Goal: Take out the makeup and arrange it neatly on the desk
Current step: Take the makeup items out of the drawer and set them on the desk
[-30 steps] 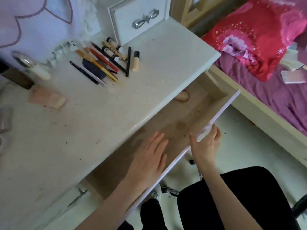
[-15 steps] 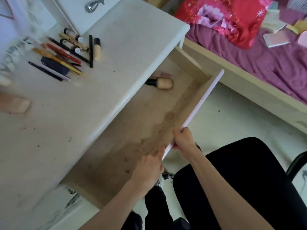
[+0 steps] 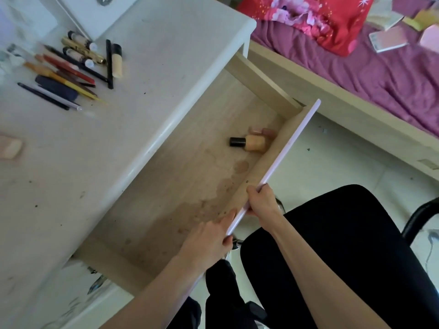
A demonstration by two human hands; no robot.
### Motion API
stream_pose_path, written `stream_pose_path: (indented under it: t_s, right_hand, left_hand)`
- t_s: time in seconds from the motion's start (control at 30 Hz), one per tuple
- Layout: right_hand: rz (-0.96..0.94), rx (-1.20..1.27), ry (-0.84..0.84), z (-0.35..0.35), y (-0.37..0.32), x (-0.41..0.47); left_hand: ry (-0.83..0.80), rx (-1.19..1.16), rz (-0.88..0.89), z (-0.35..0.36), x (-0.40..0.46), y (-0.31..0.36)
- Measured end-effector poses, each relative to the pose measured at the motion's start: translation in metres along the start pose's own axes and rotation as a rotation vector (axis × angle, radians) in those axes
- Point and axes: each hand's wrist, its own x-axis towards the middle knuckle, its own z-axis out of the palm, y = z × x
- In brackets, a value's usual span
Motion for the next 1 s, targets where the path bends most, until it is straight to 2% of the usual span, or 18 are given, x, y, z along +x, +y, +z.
stream_pose_path:
  t_s: [0.1, 0.23, 0.4, 0.57, 0.73, 0.87, 0.93, 1.0]
  right_hand:
    - [-0.007, 0.021, -0.009, 0.000, -0.005, -0.001]
    - [-0.030, 0.037, -0.073, 0.000, -0.023, 0.000]
    - [-0.064, -0.001, -0.106, 0.010, -0.046, 0.001]
    - [-0.008, 0.043, -0.137, 0.014, -0.039, 0.004]
    - [0.005, 0.084, -0.096, 0.016, -0.028, 0.015]
    - [0.004, 0.120, -0.126, 0.015, -0.023, 0.021]
    - [0.012, 0.167, -0.158, 0.012, -0.020, 0.022]
    - [0.032, 0.225, -0.181, 0.003, -0.024, 0.026]
  left_hand:
    - [-0.038, -0.115, 0.023, -0.012, 0.001, -0.004]
    - [-0.005, -0.273, 0.004, -0.026, 0.000, -0.012]
    - [0.097, -0.310, 0.005, -0.041, 0.001, -0.023]
    - [0.045, -0.273, -0.014, -0.031, 0.005, -0.028]
    - [0.018, -0.238, -0.027, -0.008, 0.024, -0.034]
    - [-0.014, -0.410, 0.025, -0.006, 0.032, -0.050]
    - [0.051, -0.440, 0.040, -0.012, 0.043, -0.055]
    - [0.193, -0.381, 0.072, -0.025, 0.067, -0.056]
